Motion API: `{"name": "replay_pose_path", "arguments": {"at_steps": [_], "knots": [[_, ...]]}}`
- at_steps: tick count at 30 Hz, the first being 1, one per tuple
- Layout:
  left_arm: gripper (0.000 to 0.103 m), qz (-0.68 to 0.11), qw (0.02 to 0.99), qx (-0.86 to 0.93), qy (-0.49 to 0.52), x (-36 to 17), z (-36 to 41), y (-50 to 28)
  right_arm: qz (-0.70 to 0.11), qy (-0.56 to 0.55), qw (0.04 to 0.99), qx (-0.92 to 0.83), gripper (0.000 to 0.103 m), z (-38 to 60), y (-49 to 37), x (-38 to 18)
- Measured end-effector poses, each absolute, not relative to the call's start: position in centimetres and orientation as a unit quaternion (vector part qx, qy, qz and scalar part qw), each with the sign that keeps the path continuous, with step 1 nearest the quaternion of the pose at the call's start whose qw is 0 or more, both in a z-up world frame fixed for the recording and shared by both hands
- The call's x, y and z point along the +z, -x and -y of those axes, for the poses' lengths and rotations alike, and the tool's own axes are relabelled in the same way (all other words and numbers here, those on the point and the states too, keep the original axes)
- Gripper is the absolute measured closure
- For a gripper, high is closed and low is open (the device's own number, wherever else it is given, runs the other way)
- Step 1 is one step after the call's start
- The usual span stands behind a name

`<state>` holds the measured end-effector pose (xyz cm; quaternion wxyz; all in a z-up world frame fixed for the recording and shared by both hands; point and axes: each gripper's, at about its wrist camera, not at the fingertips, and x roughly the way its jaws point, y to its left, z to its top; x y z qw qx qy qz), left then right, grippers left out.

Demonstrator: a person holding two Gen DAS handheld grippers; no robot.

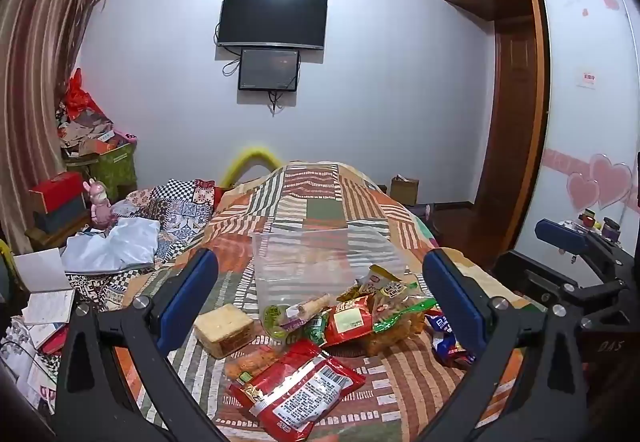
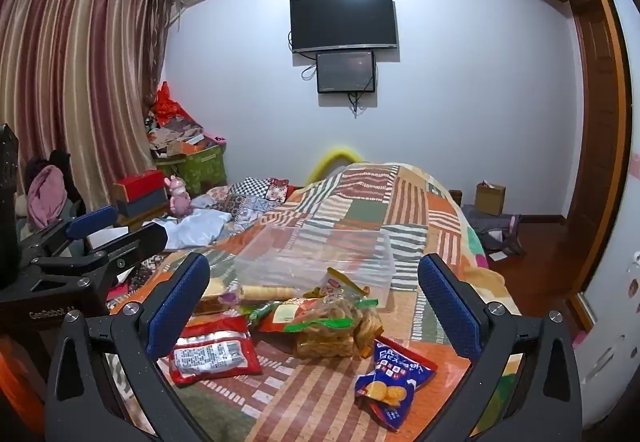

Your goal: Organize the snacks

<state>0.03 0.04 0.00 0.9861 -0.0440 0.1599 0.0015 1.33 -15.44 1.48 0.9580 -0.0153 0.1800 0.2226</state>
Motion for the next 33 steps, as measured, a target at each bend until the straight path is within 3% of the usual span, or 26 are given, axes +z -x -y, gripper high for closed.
{"name": "replay_pose_path", "arguments": {"at_steps": [33], "knots": [[0.0,-0.164,0.985,-0.002,0.044,-0.3,-0.5,0.0,-0.18,0.002,0.96,0.216,0.0,15.8,-1.7,1.3]]}}
